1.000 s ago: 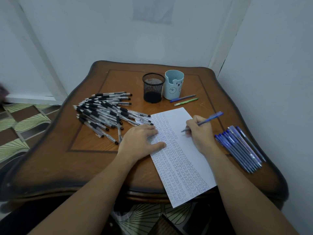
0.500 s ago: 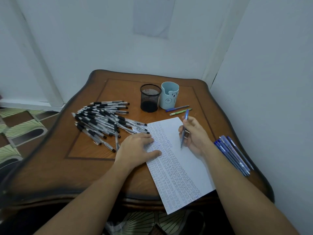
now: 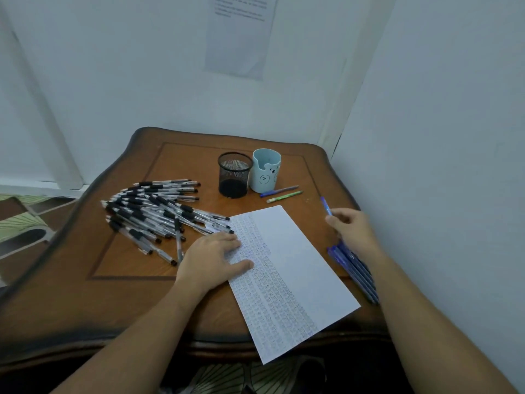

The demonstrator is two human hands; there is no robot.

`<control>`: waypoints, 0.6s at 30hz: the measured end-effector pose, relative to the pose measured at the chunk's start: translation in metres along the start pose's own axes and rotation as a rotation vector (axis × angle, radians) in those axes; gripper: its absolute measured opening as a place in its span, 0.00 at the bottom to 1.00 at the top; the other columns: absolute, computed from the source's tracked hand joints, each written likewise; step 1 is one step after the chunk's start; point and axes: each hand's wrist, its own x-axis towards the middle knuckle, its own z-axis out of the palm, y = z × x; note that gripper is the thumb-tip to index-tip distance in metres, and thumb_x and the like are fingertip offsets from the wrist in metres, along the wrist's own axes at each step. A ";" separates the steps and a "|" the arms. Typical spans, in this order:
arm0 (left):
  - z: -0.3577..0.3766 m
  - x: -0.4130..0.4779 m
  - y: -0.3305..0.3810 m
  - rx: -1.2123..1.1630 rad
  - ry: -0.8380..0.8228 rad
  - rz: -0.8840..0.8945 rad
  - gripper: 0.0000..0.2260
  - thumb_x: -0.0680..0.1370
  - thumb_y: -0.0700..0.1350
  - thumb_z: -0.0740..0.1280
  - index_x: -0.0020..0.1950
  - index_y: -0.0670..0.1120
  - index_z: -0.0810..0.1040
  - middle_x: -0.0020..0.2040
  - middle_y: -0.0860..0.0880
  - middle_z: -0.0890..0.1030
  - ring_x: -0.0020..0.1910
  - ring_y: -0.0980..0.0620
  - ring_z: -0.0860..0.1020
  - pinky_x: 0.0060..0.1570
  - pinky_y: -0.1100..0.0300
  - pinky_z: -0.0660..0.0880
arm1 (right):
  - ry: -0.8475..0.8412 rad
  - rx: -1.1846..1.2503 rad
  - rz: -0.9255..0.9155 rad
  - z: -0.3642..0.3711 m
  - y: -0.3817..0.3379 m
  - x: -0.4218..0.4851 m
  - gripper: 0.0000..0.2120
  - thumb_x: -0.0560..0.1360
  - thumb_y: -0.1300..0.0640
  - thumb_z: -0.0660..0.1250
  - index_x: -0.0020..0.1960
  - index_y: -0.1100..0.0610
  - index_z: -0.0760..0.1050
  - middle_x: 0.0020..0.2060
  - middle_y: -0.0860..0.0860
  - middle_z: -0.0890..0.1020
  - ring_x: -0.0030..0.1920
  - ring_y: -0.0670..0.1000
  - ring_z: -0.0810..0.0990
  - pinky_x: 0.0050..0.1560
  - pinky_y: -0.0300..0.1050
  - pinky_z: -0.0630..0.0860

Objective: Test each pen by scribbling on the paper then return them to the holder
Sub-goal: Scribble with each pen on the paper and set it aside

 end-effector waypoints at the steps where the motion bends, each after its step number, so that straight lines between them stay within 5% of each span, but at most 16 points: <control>1: 0.000 0.000 0.000 -0.006 0.006 0.002 0.44 0.63 0.77 0.49 0.68 0.52 0.76 0.70 0.54 0.73 0.71 0.58 0.67 0.68 0.57 0.63 | 0.036 -0.056 0.032 -0.016 0.008 0.003 0.10 0.79 0.58 0.70 0.59 0.58 0.81 0.49 0.50 0.81 0.42 0.48 0.78 0.46 0.42 0.74; 8: 0.003 0.001 -0.001 -0.009 0.004 -0.014 0.45 0.62 0.78 0.49 0.68 0.53 0.76 0.70 0.56 0.72 0.71 0.59 0.66 0.69 0.56 0.63 | 0.095 -0.277 0.264 -0.073 0.059 0.003 0.09 0.77 0.59 0.69 0.54 0.61 0.84 0.49 0.58 0.85 0.49 0.56 0.81 0.53 0.48 0.76; 18: 0.005 0.001 0.000 -0.035 0.030 -0.026 0.47 0.60 0.81 0.50 0.66 0.53 0.77 0.69 0.57 0.74 0.70 0.60 0.67 0.68 0.57 0.64 | 0.037 -0.363 0.219 -0.072 0.061 -0.011 0.13 0.80 0.59 0.63 0.60 0.58 0.82 0.58 0.57 0.83 0.58 0.56 0.80 0.62 0.53 0.75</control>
